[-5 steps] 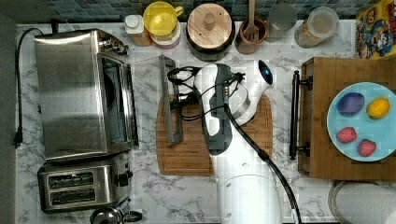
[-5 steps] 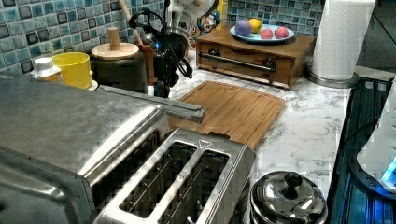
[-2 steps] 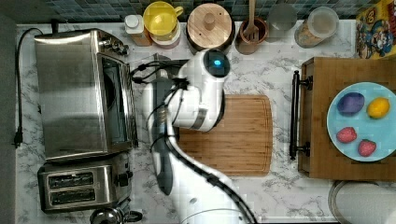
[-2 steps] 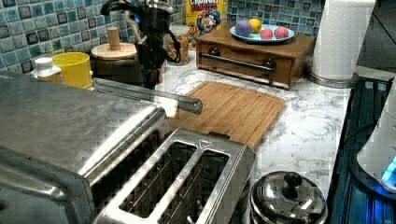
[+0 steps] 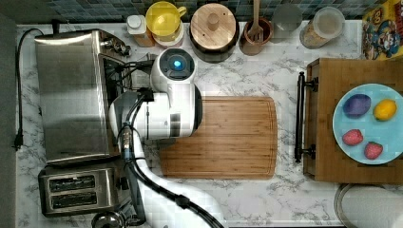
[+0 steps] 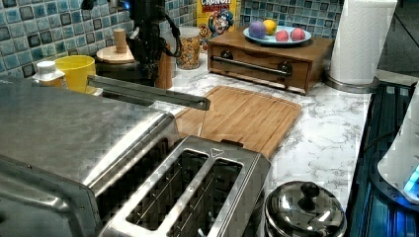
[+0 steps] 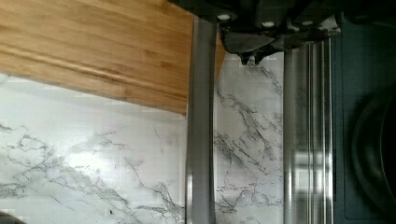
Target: Close the oven.
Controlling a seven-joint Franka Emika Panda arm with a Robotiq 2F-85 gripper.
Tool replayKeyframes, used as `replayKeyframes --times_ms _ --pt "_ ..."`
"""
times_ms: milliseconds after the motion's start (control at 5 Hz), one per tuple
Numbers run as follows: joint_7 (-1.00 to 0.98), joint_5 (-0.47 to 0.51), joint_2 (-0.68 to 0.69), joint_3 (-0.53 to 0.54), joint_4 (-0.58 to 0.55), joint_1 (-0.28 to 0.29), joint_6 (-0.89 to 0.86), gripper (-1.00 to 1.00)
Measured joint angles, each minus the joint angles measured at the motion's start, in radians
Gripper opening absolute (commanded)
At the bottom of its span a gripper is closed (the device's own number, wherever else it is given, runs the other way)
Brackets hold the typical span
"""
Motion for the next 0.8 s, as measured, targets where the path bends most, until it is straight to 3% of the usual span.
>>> replayKeyframes --times_ms 400,800 --pt "0.130 -0.228 -0.003 -0.002 0.021 0.071 -0.005 -1.00" --pt "0.191 -0.253 -0.024 0.004 0.023 0.103 0.003 -1.00"
